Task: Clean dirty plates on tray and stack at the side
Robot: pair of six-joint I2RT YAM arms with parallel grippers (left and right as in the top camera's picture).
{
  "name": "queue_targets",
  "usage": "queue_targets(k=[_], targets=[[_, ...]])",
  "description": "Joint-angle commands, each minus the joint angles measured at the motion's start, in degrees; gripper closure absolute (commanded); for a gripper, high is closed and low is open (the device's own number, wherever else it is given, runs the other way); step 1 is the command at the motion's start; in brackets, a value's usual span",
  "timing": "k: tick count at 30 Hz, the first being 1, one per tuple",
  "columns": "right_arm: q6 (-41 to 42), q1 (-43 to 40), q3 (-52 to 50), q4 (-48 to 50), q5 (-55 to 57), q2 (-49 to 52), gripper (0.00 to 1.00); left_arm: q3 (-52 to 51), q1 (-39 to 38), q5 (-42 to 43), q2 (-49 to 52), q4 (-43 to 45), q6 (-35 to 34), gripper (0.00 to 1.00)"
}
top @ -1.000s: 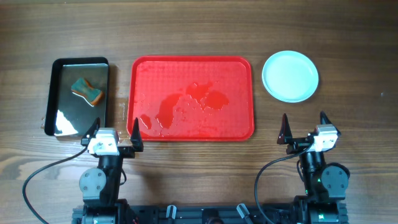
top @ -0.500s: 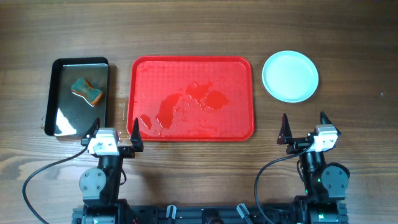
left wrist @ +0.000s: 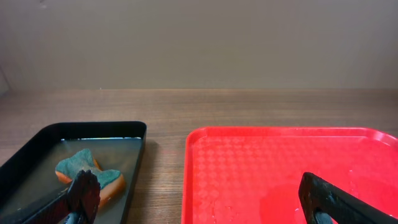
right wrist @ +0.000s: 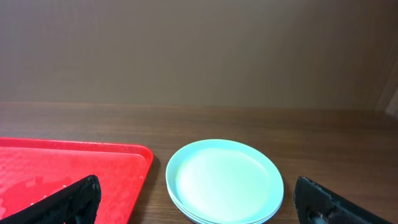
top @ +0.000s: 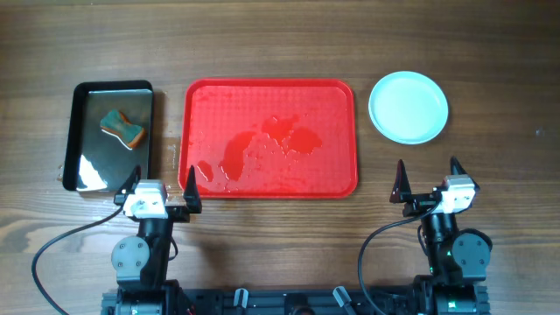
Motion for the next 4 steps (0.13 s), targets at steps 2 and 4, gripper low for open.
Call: queue_targets(k=[2,4], targets=[[-0.7,-0.3,0.0,0.2,0.8,-0.7,0.0,-0.3,-0.2,-1.0,-0.5,-0.3,-0.2,0.0],[-0.7,-0.3,0.0,0.2,0.8,-0.7,0.0,-0.3,-0.2,-0.9,-0.5,-0.3,-0.2,0.0]])
